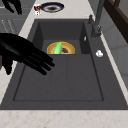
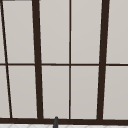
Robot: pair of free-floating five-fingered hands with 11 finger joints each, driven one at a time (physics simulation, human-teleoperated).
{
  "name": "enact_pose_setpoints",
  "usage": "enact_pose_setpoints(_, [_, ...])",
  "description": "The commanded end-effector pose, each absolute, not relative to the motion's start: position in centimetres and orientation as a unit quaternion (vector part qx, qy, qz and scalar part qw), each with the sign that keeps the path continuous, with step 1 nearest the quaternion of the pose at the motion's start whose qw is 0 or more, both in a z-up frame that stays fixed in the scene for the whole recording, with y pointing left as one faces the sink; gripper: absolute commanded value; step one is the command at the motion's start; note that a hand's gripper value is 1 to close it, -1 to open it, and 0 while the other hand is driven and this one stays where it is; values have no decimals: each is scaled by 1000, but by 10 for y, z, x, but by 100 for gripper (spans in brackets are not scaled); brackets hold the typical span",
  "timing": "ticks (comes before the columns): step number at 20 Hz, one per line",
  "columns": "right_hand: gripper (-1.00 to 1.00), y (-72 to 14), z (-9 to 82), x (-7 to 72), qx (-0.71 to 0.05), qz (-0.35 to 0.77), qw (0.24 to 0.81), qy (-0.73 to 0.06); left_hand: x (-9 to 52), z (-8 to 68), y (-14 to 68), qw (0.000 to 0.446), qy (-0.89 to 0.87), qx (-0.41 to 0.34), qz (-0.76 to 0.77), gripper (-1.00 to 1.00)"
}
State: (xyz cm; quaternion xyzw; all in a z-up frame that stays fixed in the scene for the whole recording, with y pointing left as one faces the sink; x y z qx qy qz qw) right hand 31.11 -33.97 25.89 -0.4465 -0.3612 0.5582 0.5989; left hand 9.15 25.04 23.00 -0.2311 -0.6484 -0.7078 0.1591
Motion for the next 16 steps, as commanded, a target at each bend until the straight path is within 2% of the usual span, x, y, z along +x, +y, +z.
enact_pose_setpoints(1, [-100, -315, 255, 298, -442, 567, 587, -372, 92, 230, 250, 159, -648, -231, -708, 0])
enact_pose_setpoints(16, [-100, -220, 243, 259, -415, 588, 570, -396, 92, 230, 250, 159, -648, -231, -708, 0])
